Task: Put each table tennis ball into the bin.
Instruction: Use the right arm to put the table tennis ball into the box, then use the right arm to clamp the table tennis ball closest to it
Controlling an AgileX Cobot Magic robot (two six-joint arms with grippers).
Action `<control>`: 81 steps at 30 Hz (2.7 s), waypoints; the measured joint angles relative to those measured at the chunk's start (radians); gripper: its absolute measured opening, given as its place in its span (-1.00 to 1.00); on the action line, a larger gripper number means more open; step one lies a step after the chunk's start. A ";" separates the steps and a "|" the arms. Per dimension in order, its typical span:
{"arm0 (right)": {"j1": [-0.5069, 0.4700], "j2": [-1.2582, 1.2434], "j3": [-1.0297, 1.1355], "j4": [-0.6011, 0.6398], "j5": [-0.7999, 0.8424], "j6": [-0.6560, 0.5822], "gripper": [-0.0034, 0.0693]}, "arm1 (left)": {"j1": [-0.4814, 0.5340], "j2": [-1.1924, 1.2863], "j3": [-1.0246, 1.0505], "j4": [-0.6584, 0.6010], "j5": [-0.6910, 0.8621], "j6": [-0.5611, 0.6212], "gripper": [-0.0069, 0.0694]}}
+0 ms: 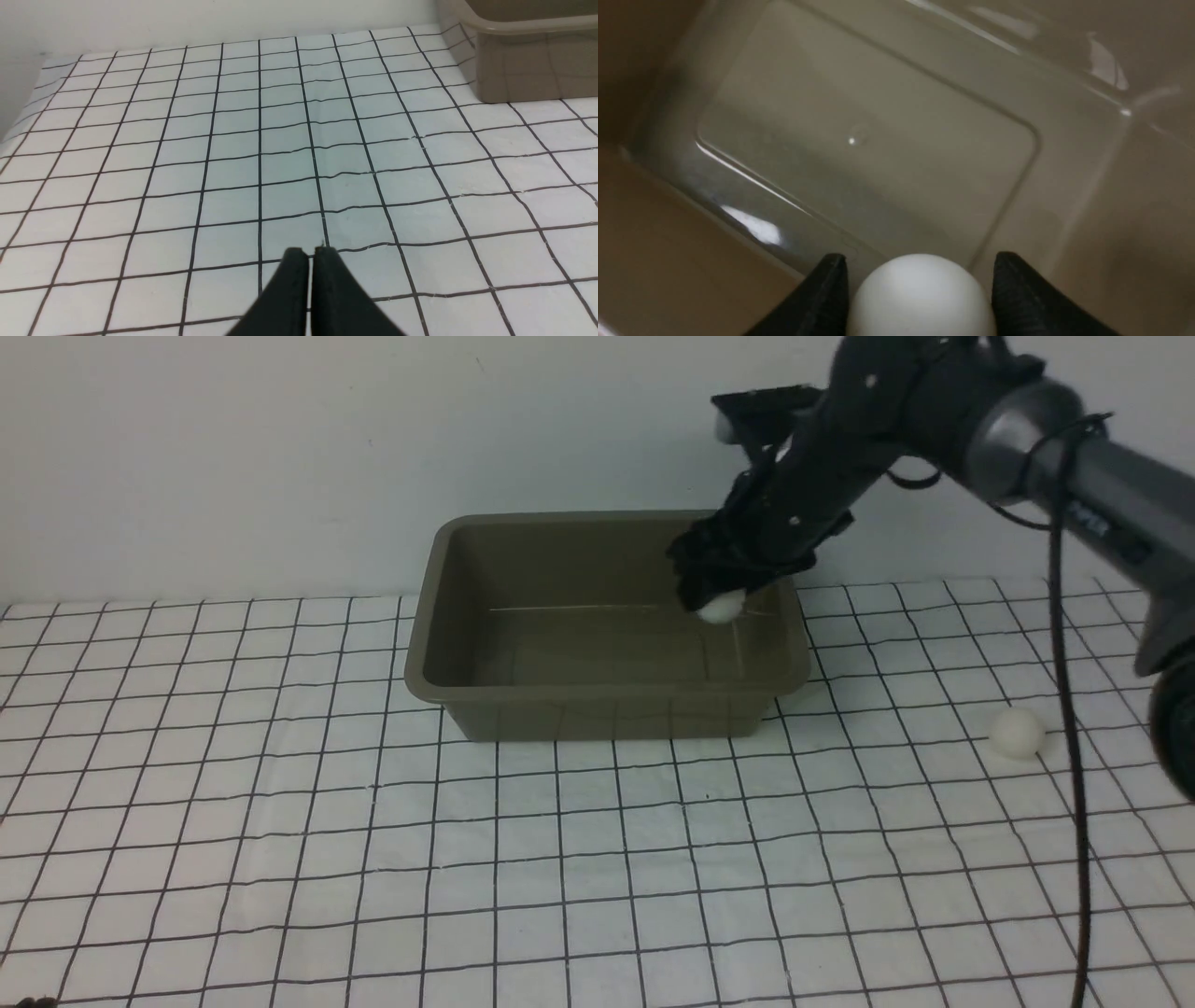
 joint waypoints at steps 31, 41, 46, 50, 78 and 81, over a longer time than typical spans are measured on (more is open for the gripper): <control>0.022 0.047 -0.062 -0.120 0.059 0.013 0.31 | 0.000 0.000 0.000 0.000 0.000 0.000 -0.83; -0.186 -0.220 -0.014 -0.211 0.122 0.065 0.31 | 0.000 0.000 0.000 0.000 0.000 0.000 -0.83; -0.318 -0.309 0.179 -0.191 0.129 0.067 0.31 | 0.000 0.000 0.000 0.000 0.000 0.000 -0.83; -0.376 -0.343 0.338 -0.112 0.130 0.060 0.31 | 0.000 0.000 0.000 0.000 0.000 0.000 -0.83; -0.374 -0.276 0.582 -0.163 -0.034 0.064 0.31 | 0.000 0.000 0.000 0.000 0.000 0.000 -0.83; -0.374 -0.259 0.582 -0.166 -0.041 0.064 0.31 | 0.000 0.000 0.000 0.000 0.000 0.000 -0.83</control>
